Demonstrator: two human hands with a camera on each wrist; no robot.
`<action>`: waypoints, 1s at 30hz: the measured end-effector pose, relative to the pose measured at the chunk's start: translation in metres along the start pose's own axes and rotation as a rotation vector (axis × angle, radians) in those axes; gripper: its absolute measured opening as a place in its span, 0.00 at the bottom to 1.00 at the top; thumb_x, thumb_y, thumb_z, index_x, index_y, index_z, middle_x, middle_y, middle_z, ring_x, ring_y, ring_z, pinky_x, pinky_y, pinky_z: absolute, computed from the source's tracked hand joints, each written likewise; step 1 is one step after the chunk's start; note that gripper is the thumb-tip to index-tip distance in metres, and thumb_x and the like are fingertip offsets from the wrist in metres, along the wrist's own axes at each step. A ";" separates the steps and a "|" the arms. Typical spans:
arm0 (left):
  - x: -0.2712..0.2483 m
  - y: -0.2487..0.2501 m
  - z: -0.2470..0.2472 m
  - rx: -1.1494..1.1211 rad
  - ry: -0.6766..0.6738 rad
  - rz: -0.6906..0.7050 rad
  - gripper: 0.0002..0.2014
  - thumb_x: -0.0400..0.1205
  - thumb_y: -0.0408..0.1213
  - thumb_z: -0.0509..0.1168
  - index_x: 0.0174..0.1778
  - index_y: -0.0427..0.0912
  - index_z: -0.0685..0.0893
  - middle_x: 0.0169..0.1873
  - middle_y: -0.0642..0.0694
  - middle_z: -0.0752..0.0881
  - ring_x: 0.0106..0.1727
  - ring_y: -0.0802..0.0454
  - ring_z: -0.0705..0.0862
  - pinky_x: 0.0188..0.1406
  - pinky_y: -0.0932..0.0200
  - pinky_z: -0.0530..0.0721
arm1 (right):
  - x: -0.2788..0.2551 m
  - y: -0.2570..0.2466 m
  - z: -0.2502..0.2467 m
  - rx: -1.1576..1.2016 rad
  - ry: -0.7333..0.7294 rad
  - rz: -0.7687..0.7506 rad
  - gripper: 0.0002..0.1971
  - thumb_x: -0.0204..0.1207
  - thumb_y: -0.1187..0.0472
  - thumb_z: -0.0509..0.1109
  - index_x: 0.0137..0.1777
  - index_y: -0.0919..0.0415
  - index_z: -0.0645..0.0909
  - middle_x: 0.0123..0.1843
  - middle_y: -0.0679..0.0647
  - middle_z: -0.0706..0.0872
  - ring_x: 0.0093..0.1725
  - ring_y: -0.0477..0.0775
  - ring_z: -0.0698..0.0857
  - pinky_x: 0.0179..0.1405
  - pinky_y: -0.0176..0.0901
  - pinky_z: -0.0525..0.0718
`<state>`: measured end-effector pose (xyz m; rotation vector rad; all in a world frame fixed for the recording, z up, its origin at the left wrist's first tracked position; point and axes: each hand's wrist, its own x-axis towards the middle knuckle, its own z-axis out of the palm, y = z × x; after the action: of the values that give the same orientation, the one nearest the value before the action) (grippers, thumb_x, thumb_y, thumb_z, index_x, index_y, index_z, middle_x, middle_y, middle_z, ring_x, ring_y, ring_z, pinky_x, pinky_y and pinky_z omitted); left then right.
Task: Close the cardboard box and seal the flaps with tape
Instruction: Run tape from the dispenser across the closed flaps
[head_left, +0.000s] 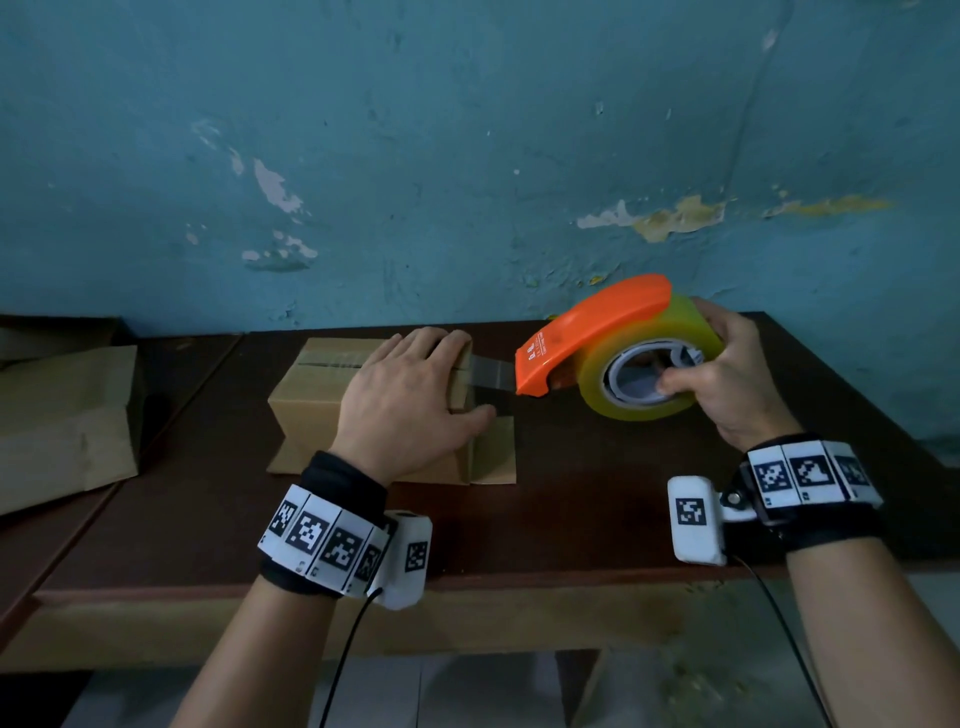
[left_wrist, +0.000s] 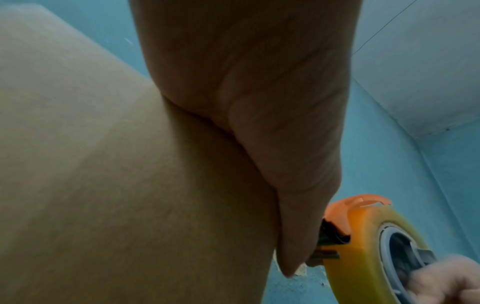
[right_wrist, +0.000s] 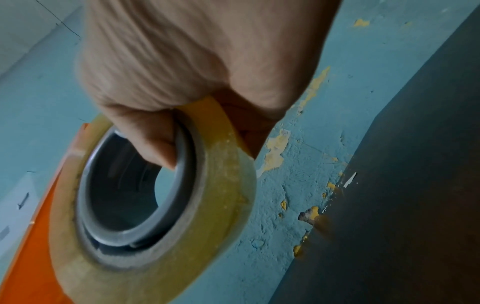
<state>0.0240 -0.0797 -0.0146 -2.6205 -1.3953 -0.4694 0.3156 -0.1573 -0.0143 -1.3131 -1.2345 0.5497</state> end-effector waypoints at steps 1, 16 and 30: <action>0.000 0.000 0.000 0.011 -0.007 -0.001 0.43 0.77 0.71 0.65 0.84 0.52 0.68 0.78 0.50 0.77 0.80 0.50 0.75 0.87 0.49 0.63 | 0.000 -0.001 0.000 -0.016 -0.004 -0.003 0.27 0.58 0.90 0.71 0.53 0.64 0.83 0.51 0.73 0.87 0.50 0.67 0.88 0.54 0.57 0.87; 0.001 -0.001 0.004 0.020 0.015 0.018 0.43 0.78 0.66 0.66 0.88 0.53 0.63 0.80 0.49 0.75 0.82 0.49 0.72 0.86 0.49 0.60 | -0.003 -0.008 0.011 -0.249 -0.109 -0.039 0.25 0.61 0.85 0.75 0.50 0.58 0.82 0.44 0.62 0.87 0.44 0.60 0.87 0.46 0.51 0.86; 0.002 -0.004 0.004 -0.011 -0.006 0.034 0.47 0.74 0.66 0.70 0.88 0.51 0.63 0.80 0.49 0.74 0.83 0.49 0.71 0.87 0.49 0.59 | 0.000 -0.021 0.029 -0.415 -0.090 -0.035 0.17 0.61 0.81 0.76 0.48 0.68 0.81 0.42 0.68 0.85 0.42 0.68 0.85 0.47 0.66 0.86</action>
<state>0.0228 -0.0750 -0.0181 -2.6519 -1.3510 -0.4664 0.2832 -0.1509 -0.0014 -1.6209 -1.4966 0.3391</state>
